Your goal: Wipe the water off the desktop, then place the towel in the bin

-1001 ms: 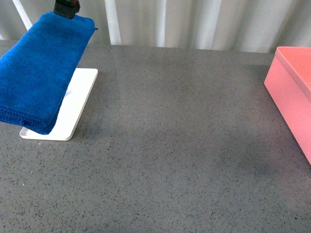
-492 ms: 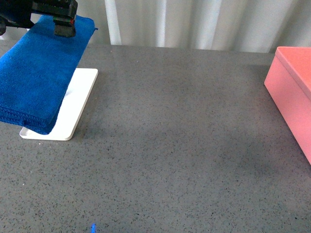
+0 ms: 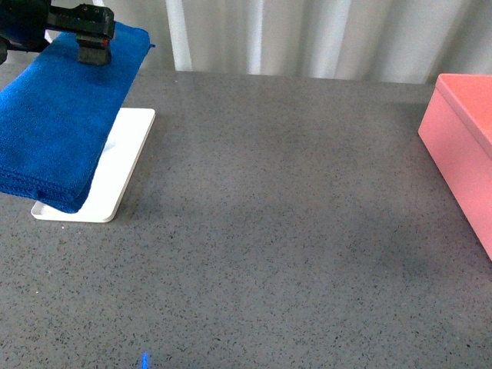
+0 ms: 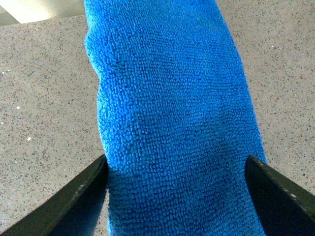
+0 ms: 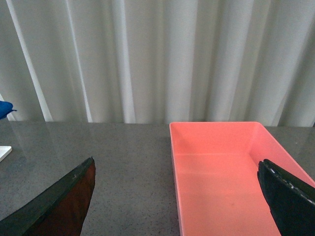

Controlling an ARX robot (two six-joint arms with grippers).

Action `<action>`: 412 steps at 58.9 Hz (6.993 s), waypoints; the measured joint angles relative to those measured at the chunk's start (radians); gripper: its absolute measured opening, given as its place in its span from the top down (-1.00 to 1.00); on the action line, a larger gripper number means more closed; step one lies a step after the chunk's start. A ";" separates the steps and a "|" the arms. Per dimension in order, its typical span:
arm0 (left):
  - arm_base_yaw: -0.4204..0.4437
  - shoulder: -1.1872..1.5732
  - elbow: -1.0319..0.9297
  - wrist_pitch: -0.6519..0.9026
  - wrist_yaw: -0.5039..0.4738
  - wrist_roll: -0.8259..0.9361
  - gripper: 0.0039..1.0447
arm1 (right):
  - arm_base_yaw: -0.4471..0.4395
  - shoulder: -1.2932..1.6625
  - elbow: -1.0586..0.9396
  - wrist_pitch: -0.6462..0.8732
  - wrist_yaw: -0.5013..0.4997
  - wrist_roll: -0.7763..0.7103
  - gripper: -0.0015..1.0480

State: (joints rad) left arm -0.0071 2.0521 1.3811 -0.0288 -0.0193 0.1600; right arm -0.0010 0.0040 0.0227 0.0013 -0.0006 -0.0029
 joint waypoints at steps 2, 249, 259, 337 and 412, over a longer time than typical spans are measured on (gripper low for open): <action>0.000 0.000 -0.006 -0.001 0.000 0.000 -0.43 | 0.000 0.000 0.000 0.000 0.000 0.000 -0.86; -0.200 -0.446 -0.299 0.219 0.515 -0.395 0.51 | 0.451 1.967 1.101 0.557 -0.586 0.332 0.92; -0.200 -0.446 -0.299 0.219 0.515 -0.395 0.09 | 0.438 1.963 1.080 0.554 -0.587 0.328 0.92; 0.002 -1.109 -1.250 0.832 0.013 -0.167 0.93 | 0.374 1.874 1.001 0.474 -0.585 0.257 0.92; 0.005 -1.751 -1.359 0.333 0.019 -0.167 0.93 | 0.331 1.847 0.958 0.447 -0.573 0.225 0.92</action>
State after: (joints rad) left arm -0.0021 0.3008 0.0223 0.3046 -0.0006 -0.0071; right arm 0.3302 1.8511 0.9802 0.4488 -0.5732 0.2226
